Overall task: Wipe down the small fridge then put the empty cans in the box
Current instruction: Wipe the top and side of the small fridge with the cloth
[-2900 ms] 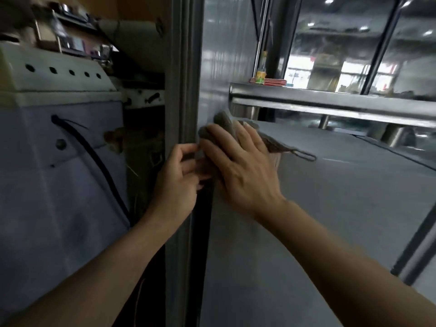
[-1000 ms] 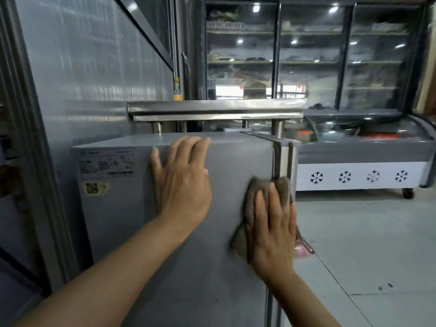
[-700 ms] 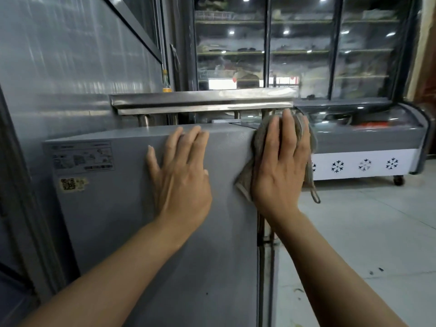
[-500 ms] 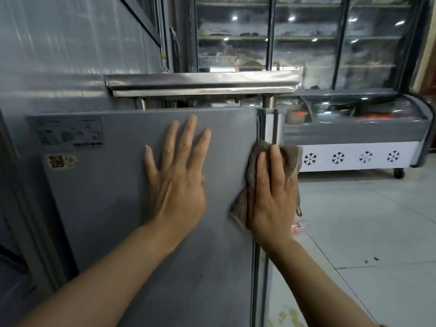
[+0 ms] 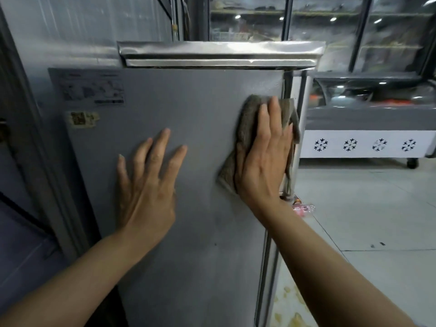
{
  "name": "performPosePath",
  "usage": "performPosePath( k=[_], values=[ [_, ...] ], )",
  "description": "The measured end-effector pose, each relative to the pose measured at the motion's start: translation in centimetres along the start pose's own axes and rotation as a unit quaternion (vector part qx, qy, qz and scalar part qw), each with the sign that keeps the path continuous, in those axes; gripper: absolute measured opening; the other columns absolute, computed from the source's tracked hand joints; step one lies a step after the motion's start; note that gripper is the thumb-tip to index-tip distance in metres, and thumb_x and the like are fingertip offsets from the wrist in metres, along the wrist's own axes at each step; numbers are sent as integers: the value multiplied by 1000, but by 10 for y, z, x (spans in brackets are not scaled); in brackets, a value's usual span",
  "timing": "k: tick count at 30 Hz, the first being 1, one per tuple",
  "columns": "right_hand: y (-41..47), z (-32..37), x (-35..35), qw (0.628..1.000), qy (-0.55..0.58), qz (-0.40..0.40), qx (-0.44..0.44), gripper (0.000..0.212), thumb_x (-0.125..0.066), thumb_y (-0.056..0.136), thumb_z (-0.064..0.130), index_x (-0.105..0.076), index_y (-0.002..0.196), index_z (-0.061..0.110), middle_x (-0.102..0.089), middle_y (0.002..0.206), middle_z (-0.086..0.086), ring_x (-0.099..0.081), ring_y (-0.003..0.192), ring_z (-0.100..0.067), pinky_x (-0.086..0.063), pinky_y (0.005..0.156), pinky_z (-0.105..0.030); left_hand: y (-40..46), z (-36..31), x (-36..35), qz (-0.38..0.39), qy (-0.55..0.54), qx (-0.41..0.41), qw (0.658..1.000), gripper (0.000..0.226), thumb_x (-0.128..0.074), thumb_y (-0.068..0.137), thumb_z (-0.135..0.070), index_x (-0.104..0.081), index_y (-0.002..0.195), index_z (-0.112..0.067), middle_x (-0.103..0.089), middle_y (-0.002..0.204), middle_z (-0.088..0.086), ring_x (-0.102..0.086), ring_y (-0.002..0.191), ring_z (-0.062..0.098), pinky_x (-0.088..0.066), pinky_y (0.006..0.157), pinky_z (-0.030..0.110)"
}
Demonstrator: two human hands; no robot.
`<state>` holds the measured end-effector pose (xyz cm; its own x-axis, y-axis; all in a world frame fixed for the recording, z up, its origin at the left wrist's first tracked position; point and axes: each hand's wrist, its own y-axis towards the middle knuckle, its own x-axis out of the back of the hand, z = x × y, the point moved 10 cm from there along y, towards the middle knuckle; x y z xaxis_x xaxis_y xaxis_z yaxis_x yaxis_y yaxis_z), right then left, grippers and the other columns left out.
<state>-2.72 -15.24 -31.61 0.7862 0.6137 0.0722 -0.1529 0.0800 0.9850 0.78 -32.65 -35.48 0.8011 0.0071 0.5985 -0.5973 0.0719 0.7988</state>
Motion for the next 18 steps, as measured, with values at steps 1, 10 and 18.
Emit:
performPosePath(
  k=[1,10,18],
  values=[
    [-3,2,-4,1000,1,-3,2,57,-52,89,11,-25,138,2,-25,149,-26,-19,141,-37,-17,114,-55,-5,3,-4,1,3,-1,1000,86,-72,66,-2,-33,141,-21,-14,157,7,-19,139,33,-18,104,68],
    [-155,39,-45,927,-41,223,299,42,-29,99,25,-34,140,16,-18,156,-2,-31,133,-35,-9,117,-43,-43,27,-32,45,17,-10,999,101,-78,59,-1,-27,144,-23,-15,157,6,-17,141,29,-19,104,67],
    [-26,89,-48,991,-12,30,132,47,-53,93,20,-42,139,14,-29,146,-11,-34,133,-39,-16,115,-48,-41,72,-17,31,-22,47,998,101,-85,59,-19,-28,141,-25,-11,155,7,-16,137,30,-19,103,69]
  ],
)
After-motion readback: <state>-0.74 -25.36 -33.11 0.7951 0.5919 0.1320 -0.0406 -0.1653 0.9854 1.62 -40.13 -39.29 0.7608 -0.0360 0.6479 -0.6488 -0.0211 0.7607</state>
